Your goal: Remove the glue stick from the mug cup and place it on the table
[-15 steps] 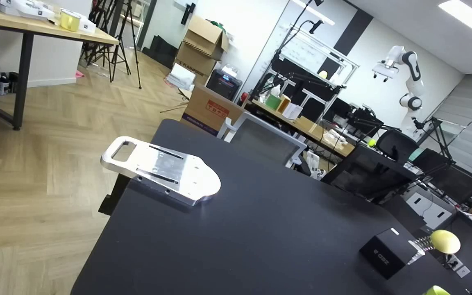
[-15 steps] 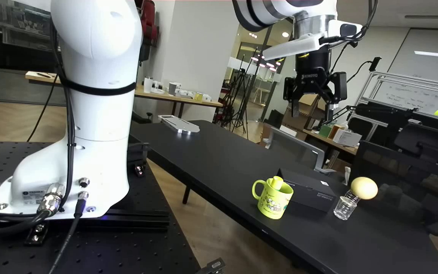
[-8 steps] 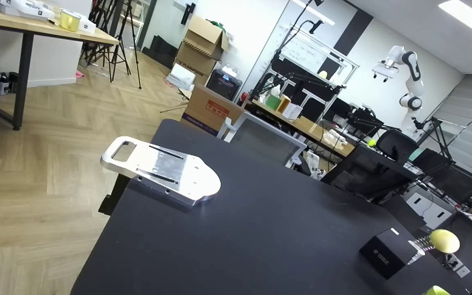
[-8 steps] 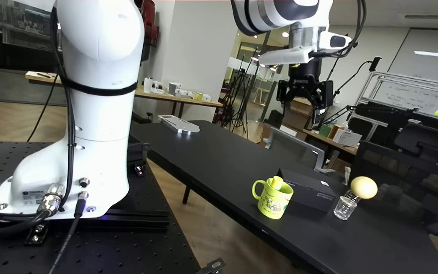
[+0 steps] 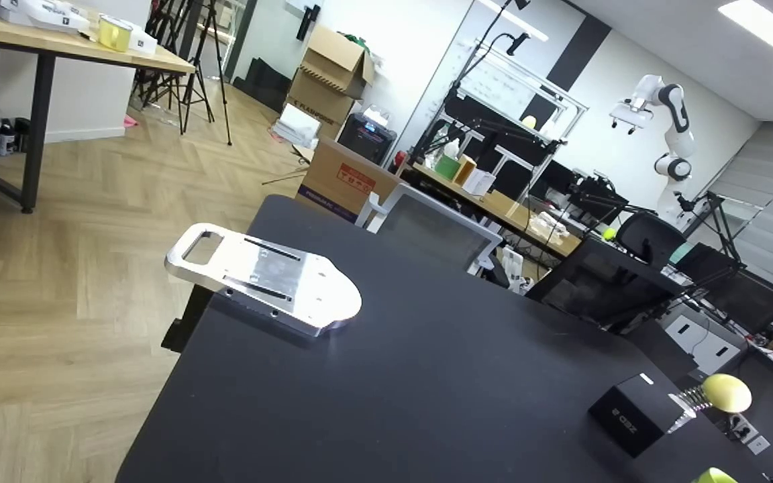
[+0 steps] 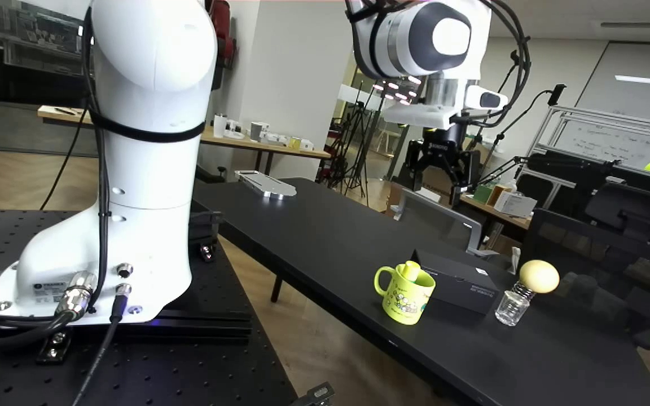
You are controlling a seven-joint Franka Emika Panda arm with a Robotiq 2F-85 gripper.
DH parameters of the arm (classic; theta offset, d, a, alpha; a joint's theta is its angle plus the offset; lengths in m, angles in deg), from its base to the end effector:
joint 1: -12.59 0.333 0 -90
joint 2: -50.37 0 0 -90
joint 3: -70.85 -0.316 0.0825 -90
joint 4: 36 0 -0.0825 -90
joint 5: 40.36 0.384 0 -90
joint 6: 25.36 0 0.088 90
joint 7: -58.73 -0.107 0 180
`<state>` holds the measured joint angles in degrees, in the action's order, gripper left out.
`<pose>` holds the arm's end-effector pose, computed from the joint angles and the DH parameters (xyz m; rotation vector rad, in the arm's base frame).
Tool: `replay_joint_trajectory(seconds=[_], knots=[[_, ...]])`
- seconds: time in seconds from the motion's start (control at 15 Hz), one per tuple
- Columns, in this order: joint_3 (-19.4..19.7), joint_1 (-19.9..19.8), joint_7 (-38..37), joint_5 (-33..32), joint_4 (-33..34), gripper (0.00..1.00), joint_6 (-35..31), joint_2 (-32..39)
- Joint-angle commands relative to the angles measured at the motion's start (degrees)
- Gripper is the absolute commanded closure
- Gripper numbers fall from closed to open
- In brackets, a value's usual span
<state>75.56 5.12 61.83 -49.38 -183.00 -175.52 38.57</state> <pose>0.4482 -0.0928 0.3637 3.0055 -0.0490 0.3751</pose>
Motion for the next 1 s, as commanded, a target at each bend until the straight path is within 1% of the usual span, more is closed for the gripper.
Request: replay_joint_trajectory(seconds=[0.0, 0.6, 0.73, 0.93], knots=[[-0.18, -0.51, -2.72, -1.46, 3.57, 0.0, -0.42, 6.31], [1.4, 0.13, -4.65, -2.72, 5.36, 0.0, -1.63, 16.05], [1.59, 0.23, -3.36, -1.15, 5.34, 0.0, -1.89, 17.78], [2.17, 0.32, -3.8, -1.38, 5.39, 0.0, -2.83, 20.0]])
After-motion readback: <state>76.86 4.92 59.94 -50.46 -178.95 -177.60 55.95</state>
